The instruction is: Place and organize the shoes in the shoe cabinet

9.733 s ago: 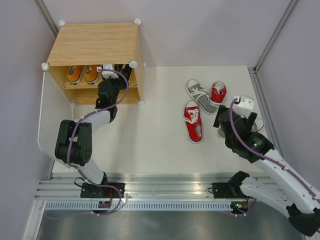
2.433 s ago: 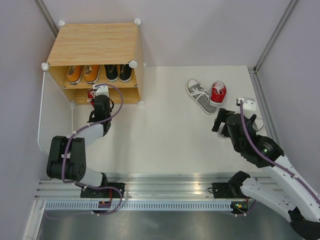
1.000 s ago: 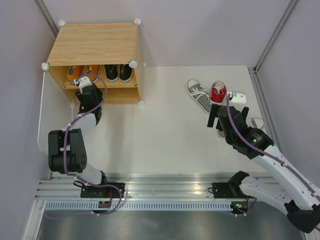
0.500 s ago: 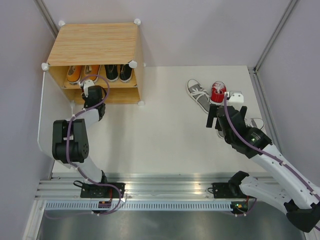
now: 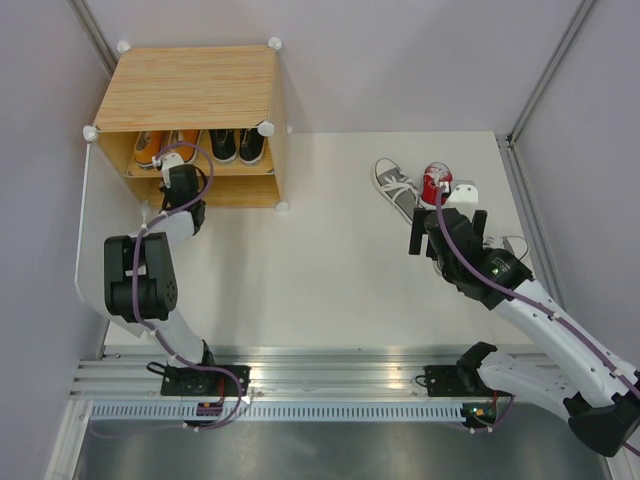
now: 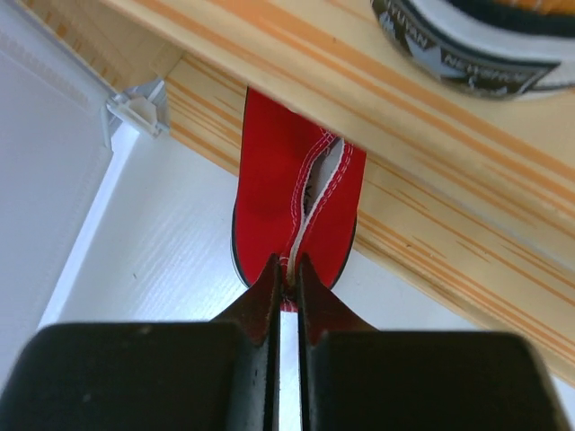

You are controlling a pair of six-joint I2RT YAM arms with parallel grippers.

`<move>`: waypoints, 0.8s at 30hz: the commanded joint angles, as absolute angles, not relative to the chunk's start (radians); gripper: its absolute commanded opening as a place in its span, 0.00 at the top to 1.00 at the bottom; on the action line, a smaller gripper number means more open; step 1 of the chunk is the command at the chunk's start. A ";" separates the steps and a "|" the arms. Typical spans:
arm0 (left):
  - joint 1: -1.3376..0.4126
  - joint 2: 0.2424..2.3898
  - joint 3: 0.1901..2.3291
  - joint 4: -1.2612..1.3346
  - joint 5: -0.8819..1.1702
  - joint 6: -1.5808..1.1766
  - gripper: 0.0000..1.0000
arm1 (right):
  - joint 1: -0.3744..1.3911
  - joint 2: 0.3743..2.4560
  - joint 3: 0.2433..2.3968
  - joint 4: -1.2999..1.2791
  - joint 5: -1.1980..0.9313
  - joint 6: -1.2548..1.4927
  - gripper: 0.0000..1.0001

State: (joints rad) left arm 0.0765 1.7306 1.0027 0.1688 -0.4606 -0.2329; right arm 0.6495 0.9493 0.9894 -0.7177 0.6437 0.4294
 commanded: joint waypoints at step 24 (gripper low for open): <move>0.219 1.864 1.141 0.466 -0.195 0.054 0.88 | 0.621 0.989 1.022 -0.692 0.678 0.388 0.04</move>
State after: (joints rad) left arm 0.2123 1.8458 1.0840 0.3180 -0.2508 0.0032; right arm 0.6270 0.9840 0.9894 -0.7105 0.6518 0.4011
